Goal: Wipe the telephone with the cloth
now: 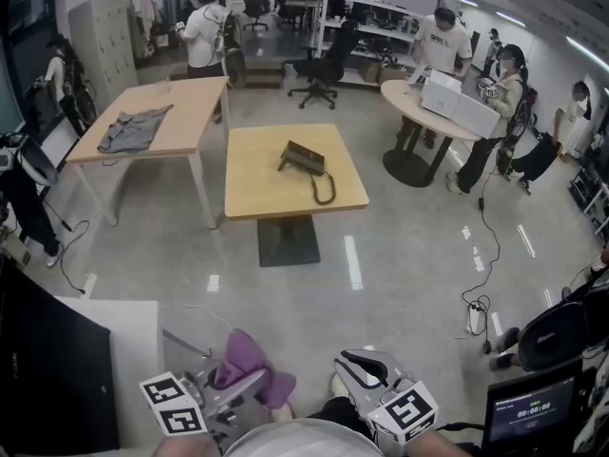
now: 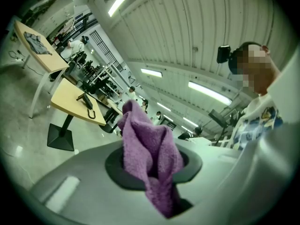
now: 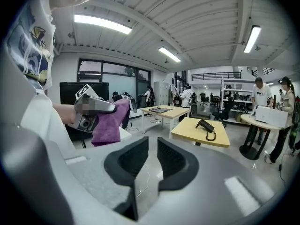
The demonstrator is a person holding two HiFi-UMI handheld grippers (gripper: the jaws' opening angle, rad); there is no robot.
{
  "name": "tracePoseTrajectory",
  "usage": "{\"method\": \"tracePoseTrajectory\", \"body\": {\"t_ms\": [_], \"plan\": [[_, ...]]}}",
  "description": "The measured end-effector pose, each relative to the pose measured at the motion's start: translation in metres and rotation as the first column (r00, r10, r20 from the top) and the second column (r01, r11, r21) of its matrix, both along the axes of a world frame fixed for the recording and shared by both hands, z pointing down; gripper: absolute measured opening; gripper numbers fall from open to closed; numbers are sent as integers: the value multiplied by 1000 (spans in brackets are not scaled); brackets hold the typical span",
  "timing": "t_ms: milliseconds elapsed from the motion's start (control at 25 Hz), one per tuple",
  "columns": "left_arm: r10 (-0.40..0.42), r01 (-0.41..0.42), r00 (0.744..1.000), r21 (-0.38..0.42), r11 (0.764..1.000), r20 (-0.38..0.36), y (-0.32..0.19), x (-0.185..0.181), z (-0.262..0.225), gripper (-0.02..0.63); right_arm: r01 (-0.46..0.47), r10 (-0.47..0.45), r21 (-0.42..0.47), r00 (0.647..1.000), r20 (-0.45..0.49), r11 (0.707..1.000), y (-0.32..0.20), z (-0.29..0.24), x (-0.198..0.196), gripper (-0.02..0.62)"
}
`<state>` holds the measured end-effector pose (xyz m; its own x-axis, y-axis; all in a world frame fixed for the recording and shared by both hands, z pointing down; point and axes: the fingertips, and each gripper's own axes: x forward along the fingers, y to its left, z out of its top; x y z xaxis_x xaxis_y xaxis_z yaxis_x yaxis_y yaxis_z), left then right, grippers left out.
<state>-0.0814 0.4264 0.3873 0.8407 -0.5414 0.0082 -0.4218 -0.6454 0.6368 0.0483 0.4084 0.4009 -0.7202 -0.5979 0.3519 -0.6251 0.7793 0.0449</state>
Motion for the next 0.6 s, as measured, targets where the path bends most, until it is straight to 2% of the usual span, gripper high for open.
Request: {"method": "tracePoseTrajectory", "body": {"t_ms": [440,600], "plan": [[-1,1,1000,-5,1000,0,-6,7,-2,91,32,-32,-11,999,1,999,-7,-3,-1,55],[0,0,1000,-19,1000,0,-18,16,2,91,16,-16,-30,1000,3,999,-16,3,10,55]]}}
